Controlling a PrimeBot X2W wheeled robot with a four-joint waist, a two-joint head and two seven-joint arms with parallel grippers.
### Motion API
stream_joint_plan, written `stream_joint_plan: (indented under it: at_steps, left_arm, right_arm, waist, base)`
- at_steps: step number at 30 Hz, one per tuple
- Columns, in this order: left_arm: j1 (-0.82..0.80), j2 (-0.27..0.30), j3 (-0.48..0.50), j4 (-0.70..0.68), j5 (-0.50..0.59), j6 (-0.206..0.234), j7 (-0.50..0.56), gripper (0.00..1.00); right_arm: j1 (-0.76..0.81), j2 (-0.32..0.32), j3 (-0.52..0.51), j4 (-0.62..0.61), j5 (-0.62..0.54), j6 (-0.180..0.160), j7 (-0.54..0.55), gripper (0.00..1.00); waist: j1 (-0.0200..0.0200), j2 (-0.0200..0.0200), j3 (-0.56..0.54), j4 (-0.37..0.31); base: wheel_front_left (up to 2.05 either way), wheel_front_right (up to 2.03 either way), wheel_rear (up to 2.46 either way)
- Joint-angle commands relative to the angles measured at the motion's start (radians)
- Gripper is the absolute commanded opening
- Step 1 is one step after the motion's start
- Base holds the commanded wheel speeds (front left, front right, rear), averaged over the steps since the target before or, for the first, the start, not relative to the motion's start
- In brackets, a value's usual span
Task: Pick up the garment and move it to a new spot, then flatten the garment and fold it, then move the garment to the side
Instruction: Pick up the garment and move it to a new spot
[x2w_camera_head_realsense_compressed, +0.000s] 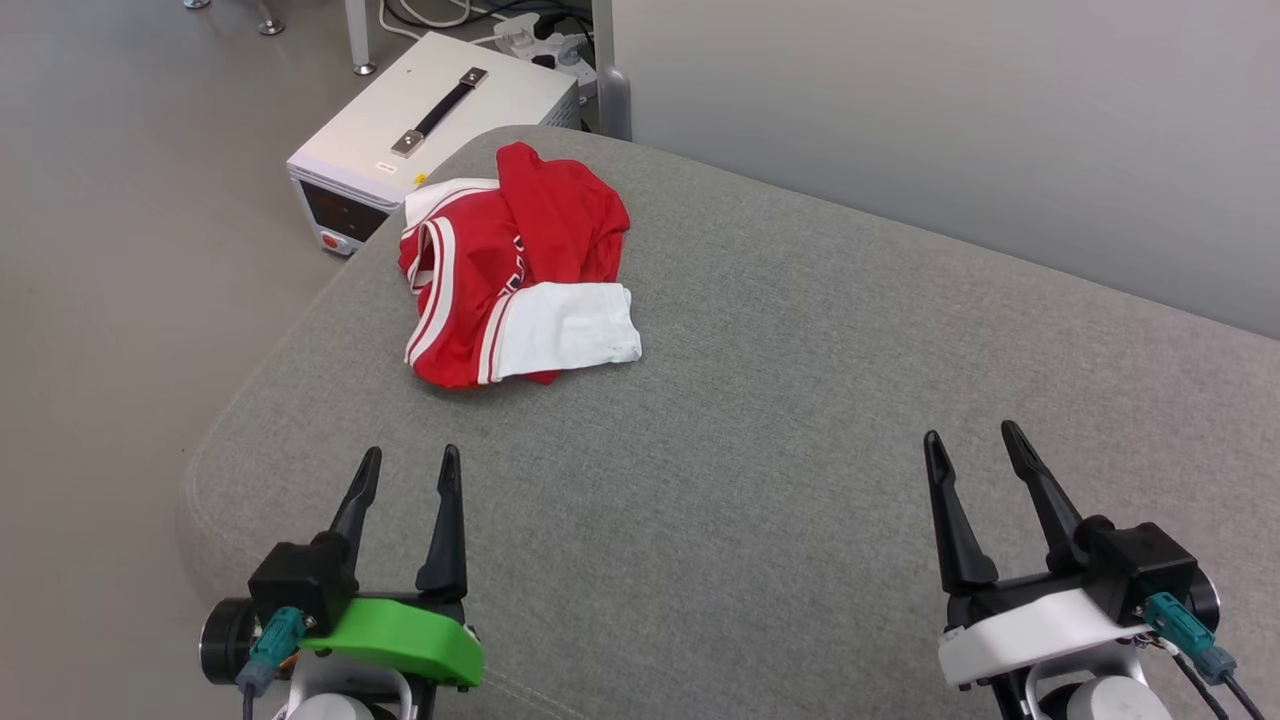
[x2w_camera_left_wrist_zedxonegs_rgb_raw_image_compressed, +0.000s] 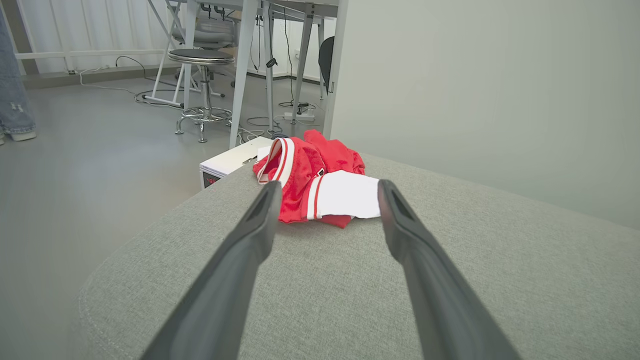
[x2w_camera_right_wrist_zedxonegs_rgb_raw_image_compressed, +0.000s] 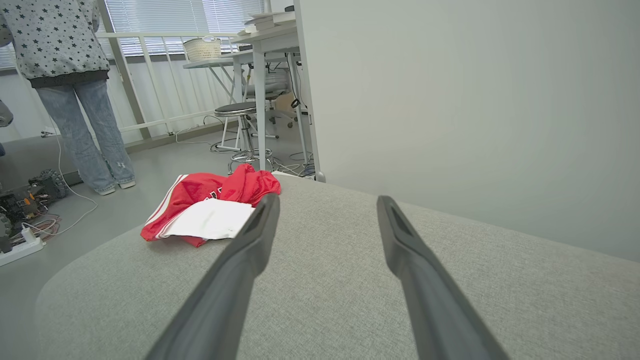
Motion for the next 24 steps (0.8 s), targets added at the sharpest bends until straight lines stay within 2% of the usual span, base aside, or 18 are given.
stream_joint_plan:
  at_steps: [1, 8, 12, 18, 20, 24]
  left_arm:
    - [0.018, -0.005, 0.007, 0.003, -0.020, 0.002, -0.006, 1.00]
    - [-0.053, -0.002, 0.031, 0.076, -0.036, -0.011, -0.006, 1.00]
    - [-0.168, 0.038, 0.037, 0.190, -0.053, -0.025, 0.013, 1.00]
    - [-0.409, 0.153, 0.026, 0.302, -0.102, -0.041, 0.216, 1.00]
    - [-0.490, 0.189, 0.004, 0.331, -0.128, -0.044, 0.302, 1.00]
    - [-0.637, 0.297, -0.085, 0.375, -0.188, -0.046, 0.490, 1.00]
  right_arm:
    - [0.004, -0.002, 0.001, 0.000, -0.006, -0.001, -0.006, 1.00]
    - [-0.022, -0.002, 0.000, -0.019, -0.056, -0.001, -0.006, 1.00]
    - [-0.048, -0.004, 0.001, -0.040, -0.098, -0.001, -0.006, 1.00]
    - [-0.090, -0.038, 0.000, -0.089, -0.134, -0.001, -0.006, 1.00]
    - [-0.101, -0.049, -0.006, -0.107, -0.141, -0.001, -0.004, 1.00]
    - [-0.125, -0.071, -0.001, -0.149, -0.149, -0.001, 0.010, 1.00]
  waist:
    - [0.0000, 0.0000, 0.012, -0.009]
    - [0.0000, 0.0000, 0.102, -0.052]
    - [0.0000, 0.0000, 0.184, -0.089]
    - [0.0000, 0.0000, 0.316, -0.142]
    - [0.0000, 0.0000, 0.355, -0.153]
    - [0.0000, 0.0000, 0.428, -0.189]
  base:
    - [0.00, 0.00, 0.00]
    - [0.00, 0.00, 0.00]
    - [0.00, 0.00, 0.00]
    - [0.00, 0.00, 0.00]
    - [0.00, 0.00, 0.00]
    - [0.00, 0.00, 0.00]
